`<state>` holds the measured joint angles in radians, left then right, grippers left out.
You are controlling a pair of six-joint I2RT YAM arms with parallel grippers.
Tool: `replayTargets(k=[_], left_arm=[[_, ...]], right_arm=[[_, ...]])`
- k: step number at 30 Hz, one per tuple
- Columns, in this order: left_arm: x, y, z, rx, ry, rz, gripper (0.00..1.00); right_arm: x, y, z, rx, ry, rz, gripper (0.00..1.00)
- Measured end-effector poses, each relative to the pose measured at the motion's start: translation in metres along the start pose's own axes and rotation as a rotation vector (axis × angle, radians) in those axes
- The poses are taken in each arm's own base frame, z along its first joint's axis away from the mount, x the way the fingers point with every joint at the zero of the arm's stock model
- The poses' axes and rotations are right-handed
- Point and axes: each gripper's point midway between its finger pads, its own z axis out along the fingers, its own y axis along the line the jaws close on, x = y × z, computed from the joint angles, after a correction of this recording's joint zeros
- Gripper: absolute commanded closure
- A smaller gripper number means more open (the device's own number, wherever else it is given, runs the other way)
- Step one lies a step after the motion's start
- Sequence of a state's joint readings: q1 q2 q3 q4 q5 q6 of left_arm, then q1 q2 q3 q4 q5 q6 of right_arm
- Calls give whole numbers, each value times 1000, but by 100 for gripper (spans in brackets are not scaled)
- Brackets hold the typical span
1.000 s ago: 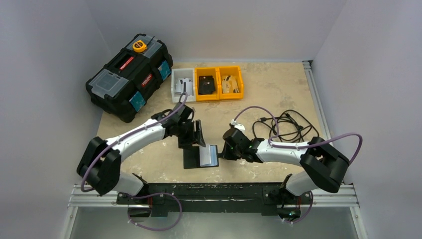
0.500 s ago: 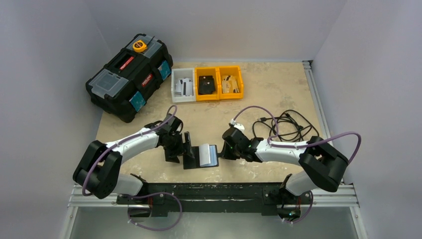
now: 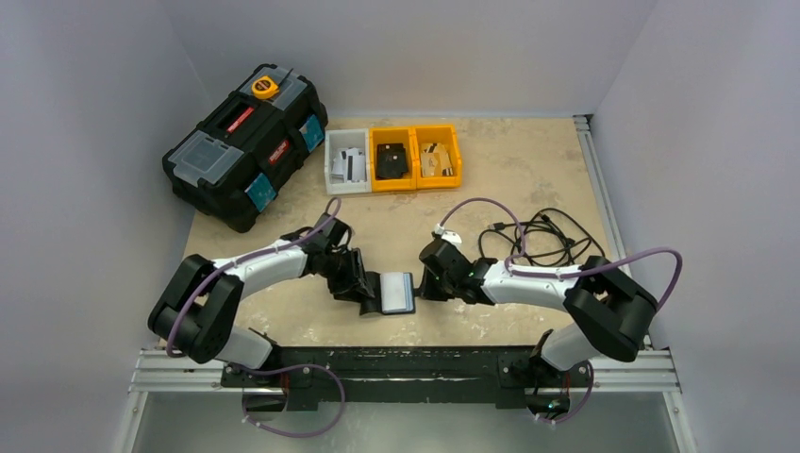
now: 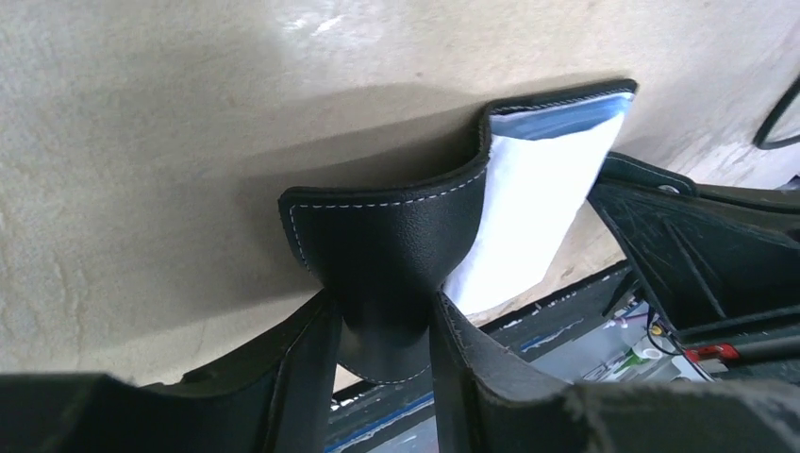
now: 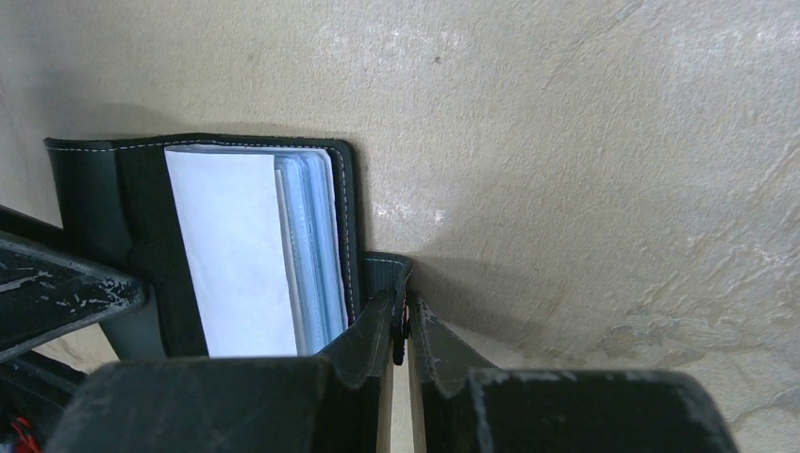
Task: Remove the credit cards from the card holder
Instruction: Close the card holder at the center of the board.
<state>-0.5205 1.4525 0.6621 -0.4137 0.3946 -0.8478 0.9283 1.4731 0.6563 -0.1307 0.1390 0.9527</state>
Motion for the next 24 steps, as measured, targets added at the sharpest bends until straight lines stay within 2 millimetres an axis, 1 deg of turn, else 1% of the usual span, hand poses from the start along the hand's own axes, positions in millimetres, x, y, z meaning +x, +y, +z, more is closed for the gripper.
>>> replayTargets(k=[3,10,14,18,22,24], left_arm=[[-2,-8,-4,13,-7,13,60],[-12,-51,-25,102,-62,92,51],[-11,-67,-30,130,-66,127,46],[-8,-72,-28,126,-51,140,44],[-4,-72,-20,111,-25,143,38],[-3,-73,-16,110,-11,142,36]], right_arm=[[-1,2,1,2,2,-8,98],[-3,6,4,5,6,-20,98],[-4,10,6,3,7,-23,98],[-5,11,7,3,8,-24,98],[-5,11,7,3,8,-26,98],[-5,11,7,2,8,-26,98]])
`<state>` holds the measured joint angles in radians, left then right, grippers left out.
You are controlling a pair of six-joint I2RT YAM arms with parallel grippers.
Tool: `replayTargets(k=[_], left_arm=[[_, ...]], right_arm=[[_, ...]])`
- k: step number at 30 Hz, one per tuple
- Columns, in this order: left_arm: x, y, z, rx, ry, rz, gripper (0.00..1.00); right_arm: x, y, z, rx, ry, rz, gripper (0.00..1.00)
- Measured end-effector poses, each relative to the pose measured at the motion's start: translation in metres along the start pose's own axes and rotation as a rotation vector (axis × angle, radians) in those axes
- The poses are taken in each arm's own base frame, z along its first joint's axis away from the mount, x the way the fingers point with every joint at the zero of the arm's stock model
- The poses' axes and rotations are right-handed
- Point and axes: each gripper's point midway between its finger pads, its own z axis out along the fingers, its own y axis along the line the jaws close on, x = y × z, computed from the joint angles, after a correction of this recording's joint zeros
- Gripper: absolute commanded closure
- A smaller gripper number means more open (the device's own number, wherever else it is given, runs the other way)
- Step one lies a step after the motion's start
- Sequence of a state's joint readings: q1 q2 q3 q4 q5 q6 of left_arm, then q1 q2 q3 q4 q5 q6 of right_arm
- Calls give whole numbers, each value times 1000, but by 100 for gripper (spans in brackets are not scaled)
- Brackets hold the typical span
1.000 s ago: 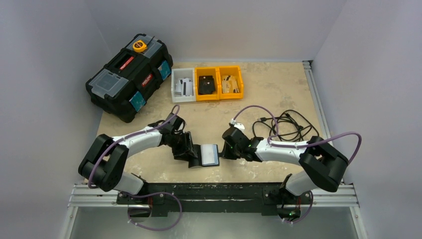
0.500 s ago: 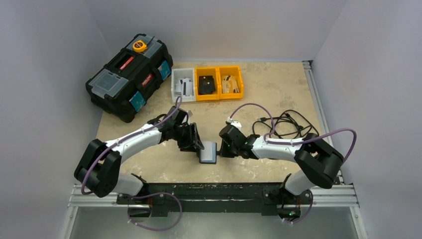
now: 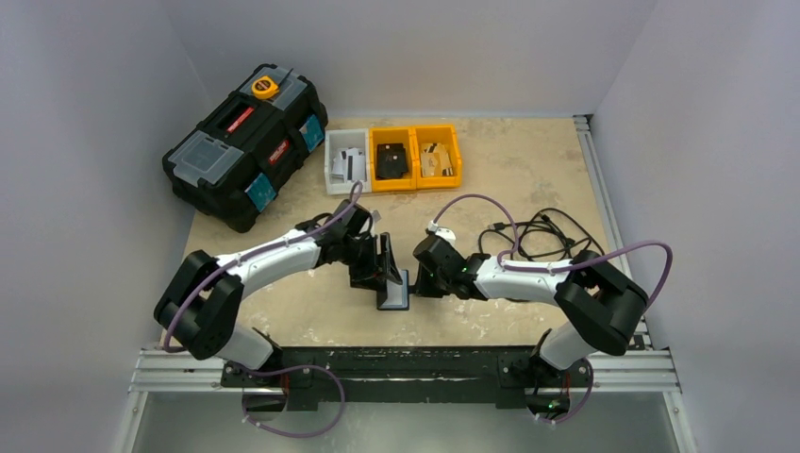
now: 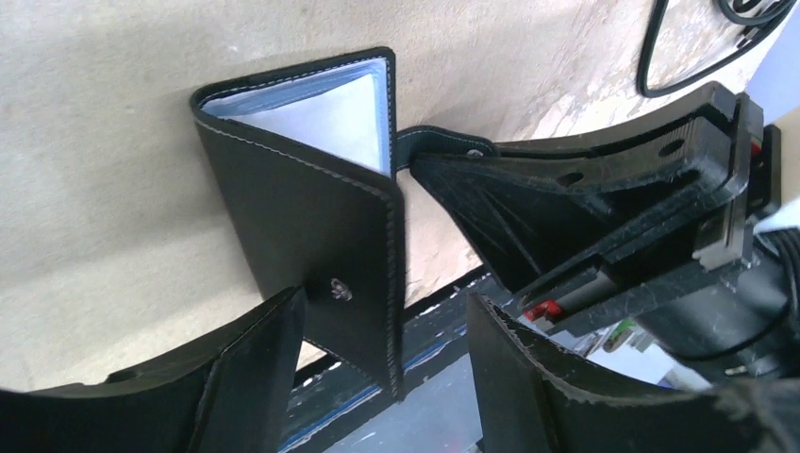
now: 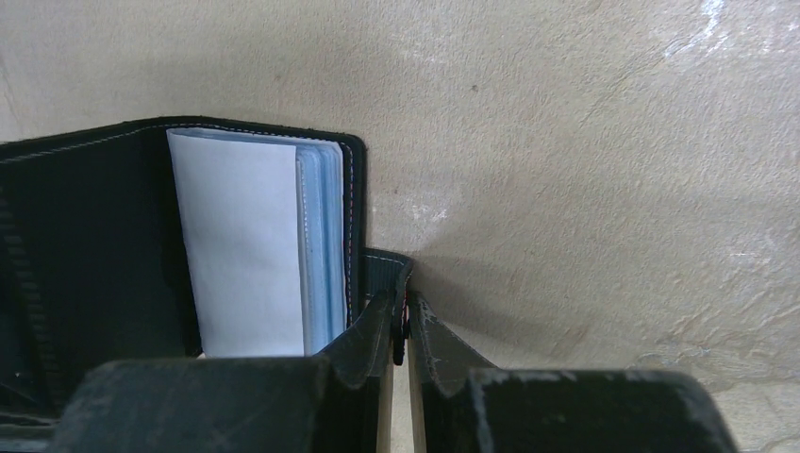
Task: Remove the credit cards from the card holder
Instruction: Close the card holder at the center of the board, then reset both arms
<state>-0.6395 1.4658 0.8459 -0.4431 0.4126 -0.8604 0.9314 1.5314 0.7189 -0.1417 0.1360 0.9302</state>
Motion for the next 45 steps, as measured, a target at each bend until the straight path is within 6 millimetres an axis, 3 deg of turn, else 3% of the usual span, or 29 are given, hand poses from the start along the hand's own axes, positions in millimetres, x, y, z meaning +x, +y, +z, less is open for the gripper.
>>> replayTargets(k=[11,20,33,39,45], left_arm=[[-6,0,40,-5,51,-125,31],[-10,-1,44,-26,49,-177,30],[-16,-1,34,-59,16,-122,20],[-27,-19,15,-33,-28,-41,1],[-41,-41,-25,-6,-134,65,0]], right_arm=[[-1,0,-2,-2,-2,1,96],[-9,9,-18,-44,-32,5,74],[-16,14,-40,-73,-57,11,60],[-26,16,-55,-87,-96,19,32],[-52,27,-83,-111,-188,25,2]])
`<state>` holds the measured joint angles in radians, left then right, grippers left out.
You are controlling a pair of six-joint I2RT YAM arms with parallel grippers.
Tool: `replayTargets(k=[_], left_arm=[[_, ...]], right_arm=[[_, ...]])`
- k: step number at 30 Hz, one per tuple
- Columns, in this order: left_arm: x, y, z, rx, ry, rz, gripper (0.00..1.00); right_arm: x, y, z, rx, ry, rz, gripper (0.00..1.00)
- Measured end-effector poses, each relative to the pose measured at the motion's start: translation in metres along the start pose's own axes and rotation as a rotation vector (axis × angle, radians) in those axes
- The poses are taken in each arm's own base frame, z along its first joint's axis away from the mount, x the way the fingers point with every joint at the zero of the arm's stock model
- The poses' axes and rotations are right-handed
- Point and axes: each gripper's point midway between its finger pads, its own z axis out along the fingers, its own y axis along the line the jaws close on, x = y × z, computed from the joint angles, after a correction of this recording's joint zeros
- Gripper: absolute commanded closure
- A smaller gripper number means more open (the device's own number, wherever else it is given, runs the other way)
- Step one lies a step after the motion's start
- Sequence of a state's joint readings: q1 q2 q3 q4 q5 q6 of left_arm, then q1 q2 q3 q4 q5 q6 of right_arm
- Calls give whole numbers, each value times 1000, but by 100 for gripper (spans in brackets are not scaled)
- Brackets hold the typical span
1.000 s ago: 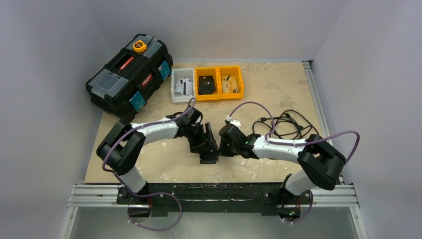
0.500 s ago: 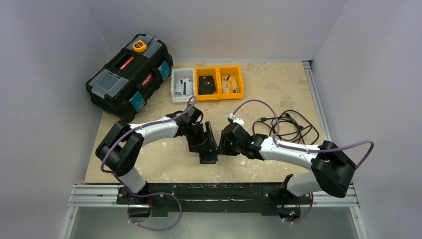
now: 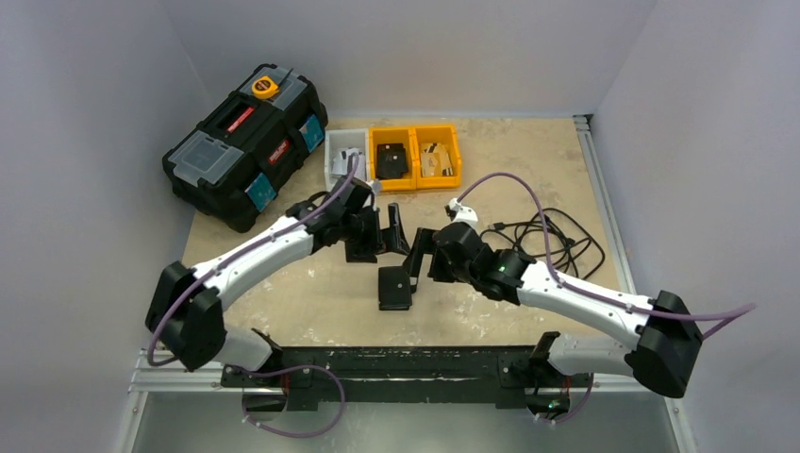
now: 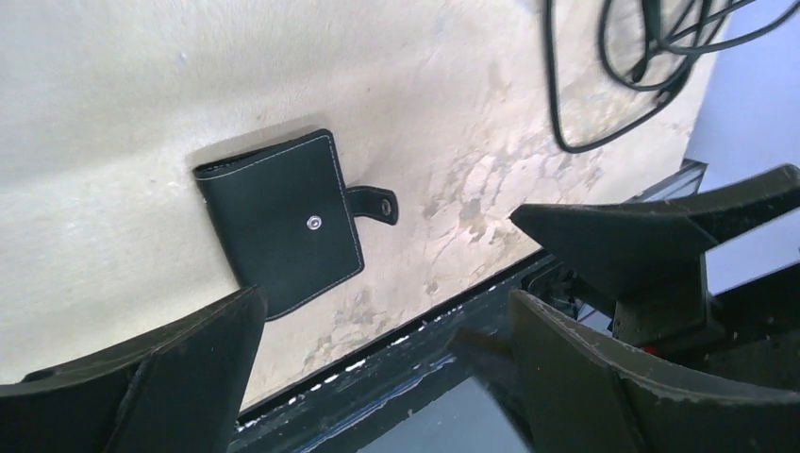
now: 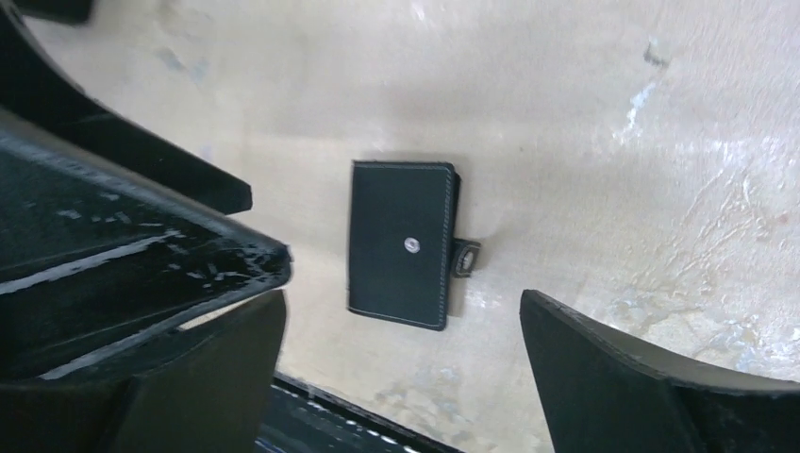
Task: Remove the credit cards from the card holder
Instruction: Reset both arms
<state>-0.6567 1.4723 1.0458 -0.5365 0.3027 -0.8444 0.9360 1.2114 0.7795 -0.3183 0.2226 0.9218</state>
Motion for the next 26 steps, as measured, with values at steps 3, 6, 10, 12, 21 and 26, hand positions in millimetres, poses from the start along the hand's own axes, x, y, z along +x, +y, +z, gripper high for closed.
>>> replayTargets(k=[3,6,10,12,21,26], left_arm=[[-13,-9,-34,2,-100,66,0],[-26,-15,-72,-5,-219,128,0],[-42,-9,-124,-51,-392,179,0],[-44,1,-145,-85,-455,185,0],[-42,41,-182,-226,-535,178,0],[-40,43,-184,-229,-540,189,0]], right_arm=[[-19,11,-15,-28,-58,5,1],[-42,25,-31,-60,-121,2,1],[-68,40,-48,-85,-193,-5,1],[-79,46,-57,-95,-223,-10,1],[-107,54,-81,-115,-319,-4,1],[-109,53,-83,-110,-332,-5,1]])
